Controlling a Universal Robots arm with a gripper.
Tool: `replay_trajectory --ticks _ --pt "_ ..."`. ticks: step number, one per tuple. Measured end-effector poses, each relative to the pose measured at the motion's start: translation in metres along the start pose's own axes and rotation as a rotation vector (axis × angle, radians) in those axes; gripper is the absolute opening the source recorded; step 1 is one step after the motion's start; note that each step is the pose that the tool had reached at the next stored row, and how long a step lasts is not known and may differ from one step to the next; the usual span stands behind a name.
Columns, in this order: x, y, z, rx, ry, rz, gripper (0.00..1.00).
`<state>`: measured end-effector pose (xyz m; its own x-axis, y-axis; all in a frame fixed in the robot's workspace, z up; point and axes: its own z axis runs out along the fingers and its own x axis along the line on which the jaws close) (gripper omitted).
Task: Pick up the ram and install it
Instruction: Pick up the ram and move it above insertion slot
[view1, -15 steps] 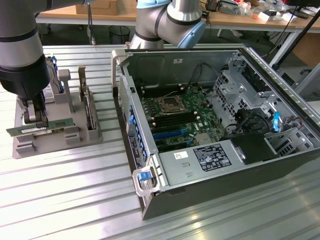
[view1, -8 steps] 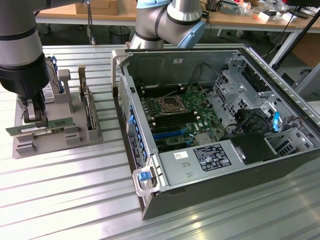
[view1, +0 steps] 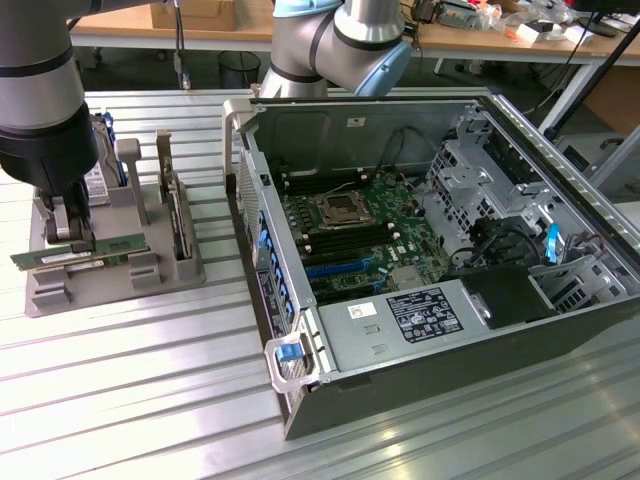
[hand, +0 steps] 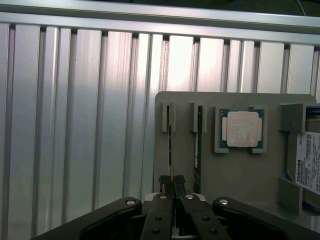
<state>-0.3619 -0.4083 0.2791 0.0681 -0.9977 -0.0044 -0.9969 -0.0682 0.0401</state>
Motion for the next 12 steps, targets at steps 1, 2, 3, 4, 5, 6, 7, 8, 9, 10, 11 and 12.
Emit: replay_trajectory --ticks 1,2,3,4,5,6,7,8,9,10,11,12 --pt "0.0 0.0 -0.0001 0.0 -0.0001 0.0 0.12" --pt "0.0 0.0 -0.0004 0.0 0.0 0.0 0.12" --pt "0.0 0.0 -0.0007 0.0 0.0 0.0 0.12" --pt "0.0 0.0 -0.001 0.0 0.0 0.0 0.12" --pt "0.0 0.0 -0.0013 0.0 0.0 0.0 0.12" --pt "0.0 0.0 -0.0015 0.0001 0.0 0.0 0.12" --pt "0.0 0.0 -0.0017 0.0 -0.0001 0.0 0.12" --pt "0.0 0.0001 -0.0019 0.0 0.0 0.0 0.12" --pt "0.0 0.0 -0.002 0.0 0.0 0.0 0.12" --pt "0.0 0.0001 -0.0022 0.0 0.0 0.0 0.12" --pt "0.0 0.0001 -0.0025 0.0 0.0 0.0 0.12" --pt "0.0 0.0001 -0.0028 0.0 0.0 0.0 0.12"
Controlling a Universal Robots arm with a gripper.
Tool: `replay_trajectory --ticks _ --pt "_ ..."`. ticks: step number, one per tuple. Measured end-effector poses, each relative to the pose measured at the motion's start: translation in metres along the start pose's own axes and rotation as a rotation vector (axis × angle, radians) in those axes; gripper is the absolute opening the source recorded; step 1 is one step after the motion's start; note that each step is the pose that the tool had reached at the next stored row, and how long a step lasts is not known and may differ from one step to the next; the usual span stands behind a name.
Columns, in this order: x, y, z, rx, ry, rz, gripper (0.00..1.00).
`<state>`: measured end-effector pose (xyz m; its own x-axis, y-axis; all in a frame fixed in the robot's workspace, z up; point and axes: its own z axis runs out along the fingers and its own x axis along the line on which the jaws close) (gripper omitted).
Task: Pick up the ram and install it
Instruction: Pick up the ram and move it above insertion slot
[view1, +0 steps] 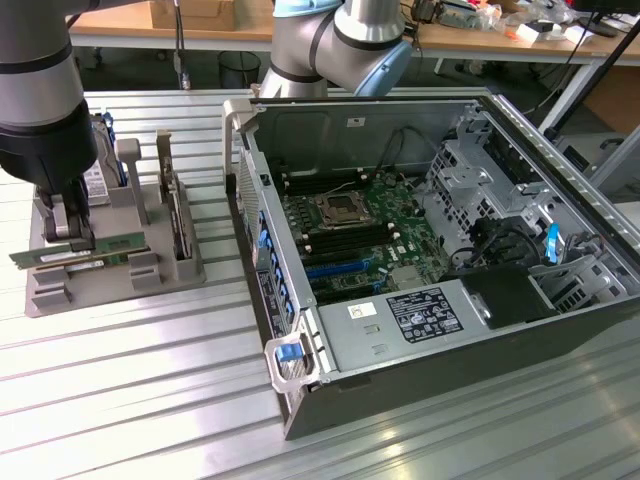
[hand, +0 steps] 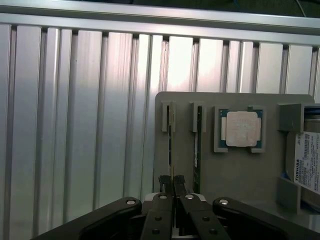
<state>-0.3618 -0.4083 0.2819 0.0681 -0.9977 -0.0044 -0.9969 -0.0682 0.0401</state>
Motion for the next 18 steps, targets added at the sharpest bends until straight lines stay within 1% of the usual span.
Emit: replay_trajectory --ticks 18 --pt "0.0 0.0002 -0.0065 0.0 0.0 0.0 0.12"
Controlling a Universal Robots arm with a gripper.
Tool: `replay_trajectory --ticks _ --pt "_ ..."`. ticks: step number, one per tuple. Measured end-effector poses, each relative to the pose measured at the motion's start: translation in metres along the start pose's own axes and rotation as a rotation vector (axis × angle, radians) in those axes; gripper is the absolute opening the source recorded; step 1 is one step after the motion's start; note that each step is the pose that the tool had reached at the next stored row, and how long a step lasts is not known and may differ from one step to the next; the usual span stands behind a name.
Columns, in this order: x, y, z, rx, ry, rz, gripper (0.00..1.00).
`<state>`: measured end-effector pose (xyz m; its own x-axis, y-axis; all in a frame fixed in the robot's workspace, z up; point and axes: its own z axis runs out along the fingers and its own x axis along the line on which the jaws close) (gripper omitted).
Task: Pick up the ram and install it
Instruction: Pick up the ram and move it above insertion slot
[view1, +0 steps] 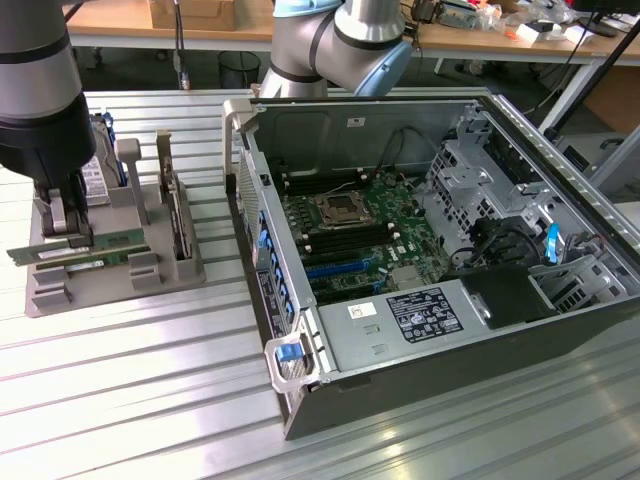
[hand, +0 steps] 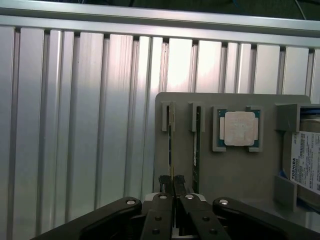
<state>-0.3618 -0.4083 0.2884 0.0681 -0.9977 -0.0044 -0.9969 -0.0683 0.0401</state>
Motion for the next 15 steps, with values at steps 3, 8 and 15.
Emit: replay_trajectory --ticks 3,8,15 --pt "0.0 0.0 -0.0008 0.0001 0.0 0.0 0.12" --pt "0.0 0.0001 -0.0028 0.0001 0.0 0.0 0.12" --pt "0.0 0.0002 -0.005 0.0 0.0 0.0 0.12"
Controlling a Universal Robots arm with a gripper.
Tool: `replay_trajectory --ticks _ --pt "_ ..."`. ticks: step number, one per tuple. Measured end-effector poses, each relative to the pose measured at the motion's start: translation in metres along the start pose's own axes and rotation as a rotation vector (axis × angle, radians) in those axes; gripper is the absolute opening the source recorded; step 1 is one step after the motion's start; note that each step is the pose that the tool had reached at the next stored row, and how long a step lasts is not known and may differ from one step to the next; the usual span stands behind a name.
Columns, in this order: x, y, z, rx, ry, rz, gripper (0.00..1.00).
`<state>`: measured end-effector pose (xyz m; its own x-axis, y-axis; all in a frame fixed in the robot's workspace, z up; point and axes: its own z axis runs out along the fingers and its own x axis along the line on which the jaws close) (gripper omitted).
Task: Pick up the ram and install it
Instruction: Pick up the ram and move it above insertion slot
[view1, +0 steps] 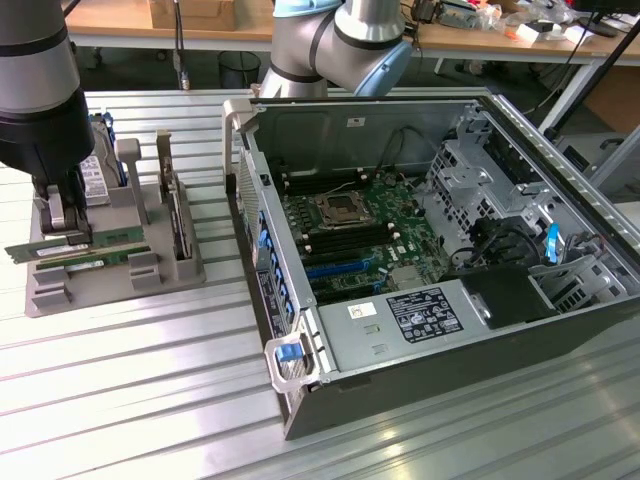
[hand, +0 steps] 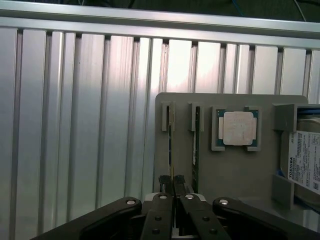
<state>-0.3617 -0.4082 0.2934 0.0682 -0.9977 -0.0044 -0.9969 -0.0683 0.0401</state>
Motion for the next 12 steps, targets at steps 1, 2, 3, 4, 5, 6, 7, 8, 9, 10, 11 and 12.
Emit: replay_trajectory --ticks 1,2,3,4,5,6,7,8,9,10,11,12 --pt "0.0 0.0 -0.0004 -0.0001 0.0 0.0 0.12" --pt "0.0 0.0 -0.0008 0.0 0.0 0.0 0.12" --pt "0.0 0.0 -0.0013 0.0002 -0.0001 0.0 0.12" --pt "0.0 0.0001 -0.0017 0.0001 -0.0001 0.0 0.12" --pt "0.0 0.0001 -0.0022 0.0001 -0.0001 0.0 0.12" --pt "0.0 0.0001 -0.0031 0.0 0.0 0.0 0.12" --pt "-0.0001 0.0001 -0.0036 0.0001 -0.0001 0.0 0.12" --pt "0.0 0.0002 -0.0041 0.0001 -0.0001 0.0 0.12" --pt "-0.0001 0.0002 -0.0047 0.0001 -0.0001 0.0 0.12" --pt "-0.0001 0.0002 -0.005 0.0001 0.0 0.0 0.12" --pt "-0.0001 0.0002 -0.0056 0.0 -0.0001 0.0 0.12" --pt "-0.0002 0.0003 -0.0062 0.0001 0.0 0.0 0.12"
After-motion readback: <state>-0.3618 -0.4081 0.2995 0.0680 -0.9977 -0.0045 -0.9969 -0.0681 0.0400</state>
